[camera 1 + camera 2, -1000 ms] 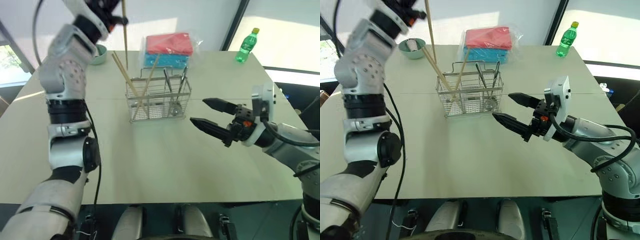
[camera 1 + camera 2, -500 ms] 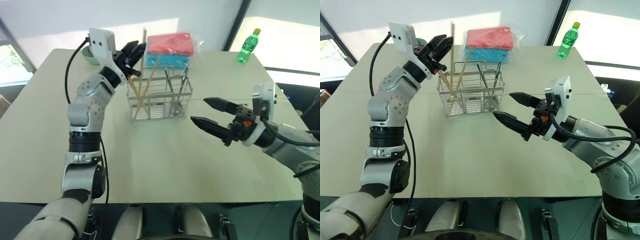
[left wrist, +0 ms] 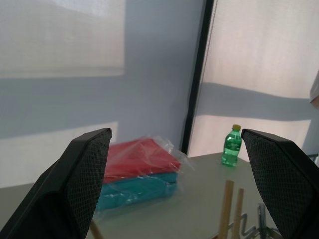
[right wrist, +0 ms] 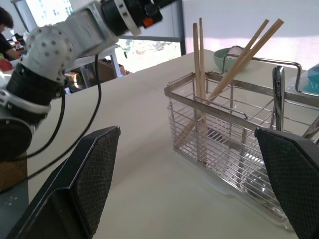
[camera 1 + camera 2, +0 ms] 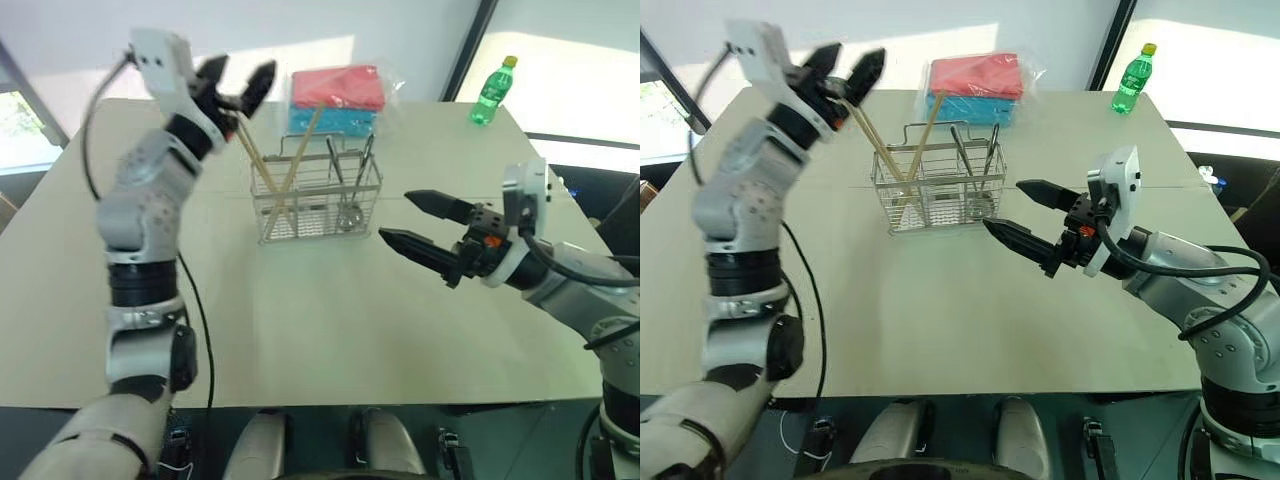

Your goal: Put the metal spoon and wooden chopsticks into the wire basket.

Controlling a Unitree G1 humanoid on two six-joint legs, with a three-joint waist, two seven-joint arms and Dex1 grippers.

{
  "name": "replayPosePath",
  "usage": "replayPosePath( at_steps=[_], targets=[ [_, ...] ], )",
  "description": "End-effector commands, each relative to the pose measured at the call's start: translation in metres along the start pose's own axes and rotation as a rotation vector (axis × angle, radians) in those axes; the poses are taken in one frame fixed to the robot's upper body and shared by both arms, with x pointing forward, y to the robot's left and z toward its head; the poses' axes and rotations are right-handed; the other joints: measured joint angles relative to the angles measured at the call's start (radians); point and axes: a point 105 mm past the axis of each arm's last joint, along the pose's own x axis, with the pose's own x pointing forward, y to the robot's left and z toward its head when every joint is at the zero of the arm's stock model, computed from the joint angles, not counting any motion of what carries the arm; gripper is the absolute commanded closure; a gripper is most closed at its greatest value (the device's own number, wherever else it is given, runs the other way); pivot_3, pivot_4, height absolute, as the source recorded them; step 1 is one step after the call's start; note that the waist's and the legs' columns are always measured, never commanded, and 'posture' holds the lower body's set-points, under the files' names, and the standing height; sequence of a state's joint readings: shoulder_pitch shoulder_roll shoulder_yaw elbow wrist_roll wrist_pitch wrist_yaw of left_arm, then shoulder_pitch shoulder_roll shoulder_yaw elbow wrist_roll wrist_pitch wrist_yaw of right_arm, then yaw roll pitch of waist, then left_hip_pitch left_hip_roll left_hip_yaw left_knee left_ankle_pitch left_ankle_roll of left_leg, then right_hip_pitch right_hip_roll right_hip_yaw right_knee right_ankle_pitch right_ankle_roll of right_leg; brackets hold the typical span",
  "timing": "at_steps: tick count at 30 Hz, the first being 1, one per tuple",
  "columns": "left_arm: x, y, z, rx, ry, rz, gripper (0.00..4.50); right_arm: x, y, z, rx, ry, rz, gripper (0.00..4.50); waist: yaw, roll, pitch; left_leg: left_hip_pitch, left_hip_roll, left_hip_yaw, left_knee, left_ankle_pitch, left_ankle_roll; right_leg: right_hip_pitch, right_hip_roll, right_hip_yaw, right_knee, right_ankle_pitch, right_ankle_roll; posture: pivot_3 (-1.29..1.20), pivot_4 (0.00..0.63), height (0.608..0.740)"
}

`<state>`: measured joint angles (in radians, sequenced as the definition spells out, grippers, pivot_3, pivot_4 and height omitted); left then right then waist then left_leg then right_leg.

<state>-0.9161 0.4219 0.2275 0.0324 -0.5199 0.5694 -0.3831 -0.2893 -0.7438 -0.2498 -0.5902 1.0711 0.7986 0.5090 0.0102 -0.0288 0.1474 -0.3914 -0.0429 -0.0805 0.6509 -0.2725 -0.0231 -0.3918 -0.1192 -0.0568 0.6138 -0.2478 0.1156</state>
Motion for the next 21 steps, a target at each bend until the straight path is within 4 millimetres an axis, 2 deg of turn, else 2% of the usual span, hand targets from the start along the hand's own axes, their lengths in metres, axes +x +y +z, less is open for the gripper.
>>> replayPosePath(
  at_steps=[1,7,9,11,16,21],
  targets=[
    [-0.021,0.010,0.031,0.104,0.048,-0.096,0.10,-0.004,-0.004,0.011,-0.085,-0.007,-0.001,0.00,-0.005,0.003,0.001,0.000,0.000,0.000,-0.001,0.000,0.000,0.000,0.000,0.000,0.000,0.000,0.000,0.00,0.150,0.667],
    [-0.078,0.017,0.016,0.266,0.317,-0.287,0.10,-0.009,-0.024,0.014,-0.134,0.021,-0.042,0.00,-0.003,0.004,0.002,0.001,0.000,0.001,-0.002,0.000,0.000,0.000,0.000,0.001,-0.001,-0.001,-0.002,0.00,0.150,0.667],
    [-0.116,0.006,0.005,0.295,0.436,-0.404,0.10,-0.013,-0.034,0.013,-0.152,0.043,-0.054,0.00,-0.004,0.005,0.002,0.001,0.001,0.001,-0.002,0.000,0.000,0.000,-0.001,0.001,-0.001,-0.002,-0.004,0.00,0.150,0.667],
    [-0.138,-0.001,0.000,0.287,0.499,-0.445,0.10,-0.013,-0.042,0.012,-0.156,0.050,-0.055,0.00,-0.003,0.005,0.003,0.000,0.001,0.002,-0.003,0.000,0.000,-0.001,-0.002,0.002,-0.002,-0.004,-0.008,0.00,0.150,0.667],
    [-0.148,0.005,0.003,0.307,0.490,-0.349,0.10,-0.007,-0.042,0.009,-0.179,0.061,-0.006,0.00,0.010,0.005,0.004,0.000,0.002,-0.001,-0.003,-0.001,0.000,-0.004,-0.005,0.000,-0.002,-0.006,-0.011,0.00,0.150,0.667],
    [-0.153,0.003,0.001,0.338,0.510,-0.331,0.10,-0.002,-0.036,0.007,-0.167,0.050,0.030,0.00,0.003,0.006,0.004,0.000,0.002,0.001,-0.003,-0.001,0.000,-0.001,-0.005,0.000,-0.002,-0.006,-0.011,0.00,0.150,0.667]
  ],
)
